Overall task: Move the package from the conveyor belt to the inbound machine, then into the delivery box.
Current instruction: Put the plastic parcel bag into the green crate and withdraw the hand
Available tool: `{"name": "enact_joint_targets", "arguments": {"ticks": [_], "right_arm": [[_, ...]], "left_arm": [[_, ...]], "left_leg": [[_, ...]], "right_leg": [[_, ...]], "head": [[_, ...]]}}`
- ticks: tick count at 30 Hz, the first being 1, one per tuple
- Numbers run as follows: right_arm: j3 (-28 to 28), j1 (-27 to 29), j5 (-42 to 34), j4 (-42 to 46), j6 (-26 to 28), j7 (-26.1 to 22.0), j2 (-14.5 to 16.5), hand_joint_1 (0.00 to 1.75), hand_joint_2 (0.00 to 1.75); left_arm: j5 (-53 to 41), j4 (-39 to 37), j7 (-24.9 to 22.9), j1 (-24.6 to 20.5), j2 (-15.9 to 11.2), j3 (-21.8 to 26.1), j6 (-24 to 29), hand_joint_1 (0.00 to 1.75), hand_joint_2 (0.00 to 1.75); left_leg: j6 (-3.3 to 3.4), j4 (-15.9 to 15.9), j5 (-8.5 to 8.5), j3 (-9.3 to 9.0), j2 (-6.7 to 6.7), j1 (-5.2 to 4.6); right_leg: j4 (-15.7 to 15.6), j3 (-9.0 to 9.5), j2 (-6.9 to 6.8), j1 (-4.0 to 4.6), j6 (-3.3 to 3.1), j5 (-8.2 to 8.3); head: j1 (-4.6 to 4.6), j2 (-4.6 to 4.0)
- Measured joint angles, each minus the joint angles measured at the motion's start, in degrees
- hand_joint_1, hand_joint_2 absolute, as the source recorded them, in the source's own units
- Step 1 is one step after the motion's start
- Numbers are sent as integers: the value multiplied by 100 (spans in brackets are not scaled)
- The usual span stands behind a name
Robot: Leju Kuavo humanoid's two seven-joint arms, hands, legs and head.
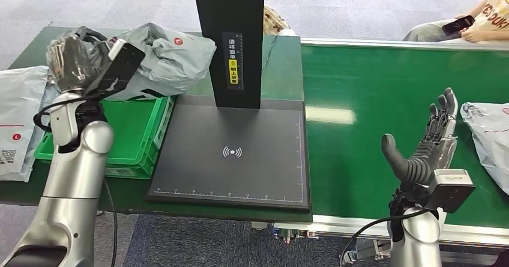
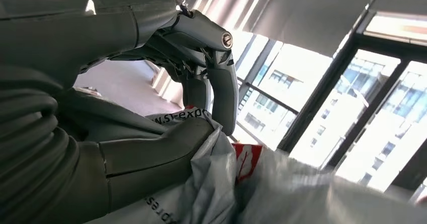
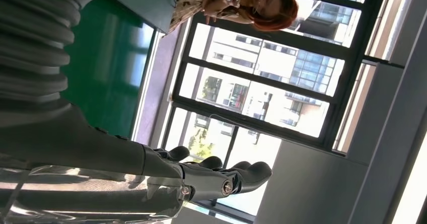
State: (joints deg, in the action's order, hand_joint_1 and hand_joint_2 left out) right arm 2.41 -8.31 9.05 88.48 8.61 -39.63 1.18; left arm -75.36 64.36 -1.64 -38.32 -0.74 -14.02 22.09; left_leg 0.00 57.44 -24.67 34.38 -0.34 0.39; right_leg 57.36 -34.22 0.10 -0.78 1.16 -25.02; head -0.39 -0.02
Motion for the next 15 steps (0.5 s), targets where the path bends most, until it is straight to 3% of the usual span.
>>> {"name": "enact_joint_targets", "arguments": {"ticks": [5,9,15], "right_arm": [[11,97,19,115,52,12,0,0,175],[11,120,95,166,-4,51,1,0,175],[10,-32,165,123,-92,98,7,0,175]], "left_arm": [[8,89,-46,-207,-49,353,17,175,175],[-203,-56,-358,-423,-69,560,-461,175,175],[-474,-1295,-566,-785,-69,646,-1188,175,175]], "left_leg": [[0,0,0,2,0,0],[1,0,0,2,-1,0],[-1,1,4,1,-1,0]], "right_leg": [[0,-1,-1,0,0,0],[0,0,-2,-1,1,0],[0,1,-2,-3,1,2]], "head": [[1,0],[1,0],[1,0]]}}
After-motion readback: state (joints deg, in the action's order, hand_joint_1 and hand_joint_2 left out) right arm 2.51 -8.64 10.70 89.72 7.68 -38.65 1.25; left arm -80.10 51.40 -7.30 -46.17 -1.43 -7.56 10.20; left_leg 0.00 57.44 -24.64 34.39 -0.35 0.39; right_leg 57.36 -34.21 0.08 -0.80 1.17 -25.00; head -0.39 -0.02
